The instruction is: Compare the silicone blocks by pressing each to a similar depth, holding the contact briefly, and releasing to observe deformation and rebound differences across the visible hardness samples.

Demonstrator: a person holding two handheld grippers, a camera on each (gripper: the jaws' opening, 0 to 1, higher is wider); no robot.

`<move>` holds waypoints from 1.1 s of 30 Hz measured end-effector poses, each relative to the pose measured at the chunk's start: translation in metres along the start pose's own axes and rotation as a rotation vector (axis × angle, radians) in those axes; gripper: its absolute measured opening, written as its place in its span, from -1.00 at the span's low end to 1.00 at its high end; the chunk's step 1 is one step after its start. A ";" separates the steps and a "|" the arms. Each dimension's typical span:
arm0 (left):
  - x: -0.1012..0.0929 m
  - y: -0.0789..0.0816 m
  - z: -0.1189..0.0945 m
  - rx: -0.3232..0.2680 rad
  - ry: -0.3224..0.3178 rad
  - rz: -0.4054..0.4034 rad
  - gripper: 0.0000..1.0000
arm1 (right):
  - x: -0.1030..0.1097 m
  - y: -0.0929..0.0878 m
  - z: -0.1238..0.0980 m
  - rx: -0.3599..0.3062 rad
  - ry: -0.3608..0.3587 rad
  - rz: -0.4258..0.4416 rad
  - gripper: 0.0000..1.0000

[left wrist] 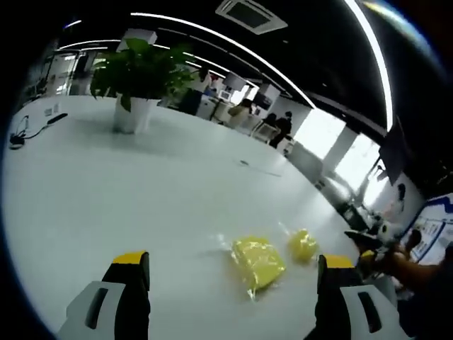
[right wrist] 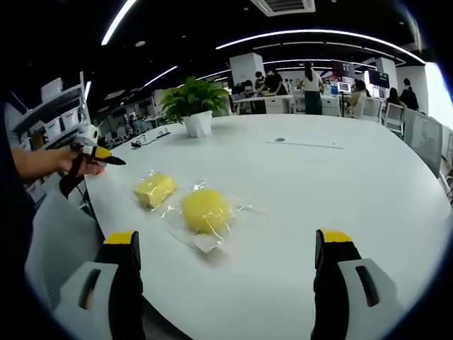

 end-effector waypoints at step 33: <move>-0.008 -0.023 0.089 0.145 -0.156 -0.276 -0.26 | 0.008 -0.008 0.006 -0.004 0.009 0.038 0.93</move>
Point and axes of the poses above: the point that each gripper's makers call its tool centre point, and the gripper's own axes: z roughly forward along the fingers, x roughly to its left, y roughly out of its top, the point moved 1 cm from there along -z, roughly backward along the fingers, and after that the axes turned 11 degrees about y, right-handed, at the moved point
